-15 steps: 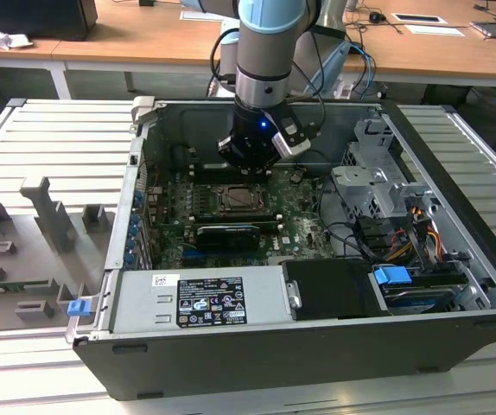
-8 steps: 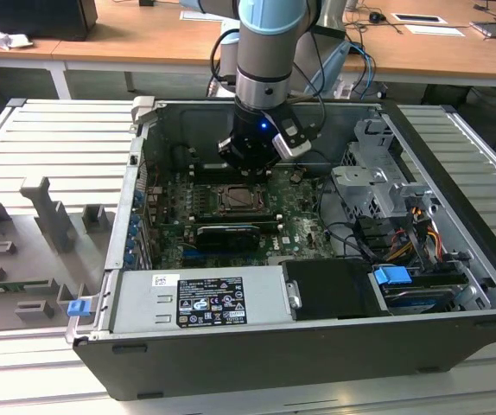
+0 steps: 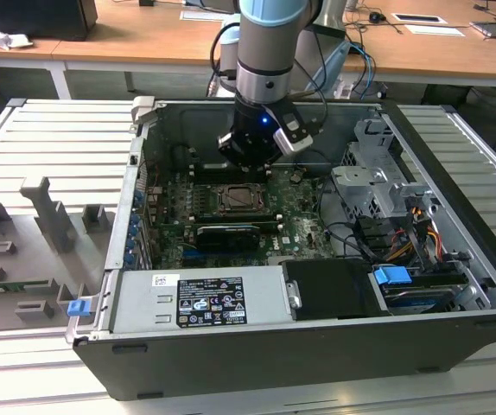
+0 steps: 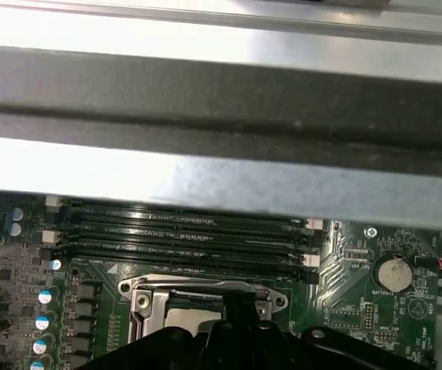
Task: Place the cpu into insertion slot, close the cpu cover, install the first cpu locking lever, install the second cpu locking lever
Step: 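Install the second cpu locking lever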
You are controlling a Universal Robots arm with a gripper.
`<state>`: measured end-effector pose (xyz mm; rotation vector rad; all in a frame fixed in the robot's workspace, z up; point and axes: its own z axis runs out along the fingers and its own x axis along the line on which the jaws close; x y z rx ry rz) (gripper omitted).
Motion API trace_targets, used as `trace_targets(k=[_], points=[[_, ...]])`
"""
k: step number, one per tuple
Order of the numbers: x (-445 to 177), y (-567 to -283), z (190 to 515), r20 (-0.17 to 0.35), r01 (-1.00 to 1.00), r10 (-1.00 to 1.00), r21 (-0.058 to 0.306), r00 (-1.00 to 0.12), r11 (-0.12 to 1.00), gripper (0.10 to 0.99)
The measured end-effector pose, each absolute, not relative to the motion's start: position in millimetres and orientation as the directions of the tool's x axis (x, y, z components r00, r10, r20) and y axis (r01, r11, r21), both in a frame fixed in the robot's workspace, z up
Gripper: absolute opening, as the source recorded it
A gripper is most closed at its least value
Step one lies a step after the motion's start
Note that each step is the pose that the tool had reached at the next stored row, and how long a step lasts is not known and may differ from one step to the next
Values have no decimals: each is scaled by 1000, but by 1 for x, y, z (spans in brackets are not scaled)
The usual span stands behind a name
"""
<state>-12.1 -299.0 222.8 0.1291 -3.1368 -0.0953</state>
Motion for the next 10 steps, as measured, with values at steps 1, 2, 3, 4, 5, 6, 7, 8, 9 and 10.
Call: trace_targets(k=[1, 2, 3, 4, 5, 6, 7, 8, 9, 10], points=[[-12, -300, 223, -2, -82, -82, 61, -997, 995, 106], [-12, -302, 222, -2, -82, -82, 61, -997, 995, 106], [-12, -303, 222, -2, -82, -82, 61, -997, 995, 106], [-12, -306, 222, -2, -82, -82, 61, -997, 995, 106], [-12, -307, 222, -2, -82, -82, 61, -997, 995, 106], [-12, -308, 222, -2, -82, -82, 61, -997, 995, 106], [-12, -309, 222, -2, -82, -82, 61, -997, 995, 106], [-12, -309, 223, -2, -82, -82, 60, -997, 995, 106], [-12, -310, 225, -2, -82, -82, 61, -997, 995, 106], [-12, -310, 227, -2, -82, -82, 61, -997, 995, 106]])
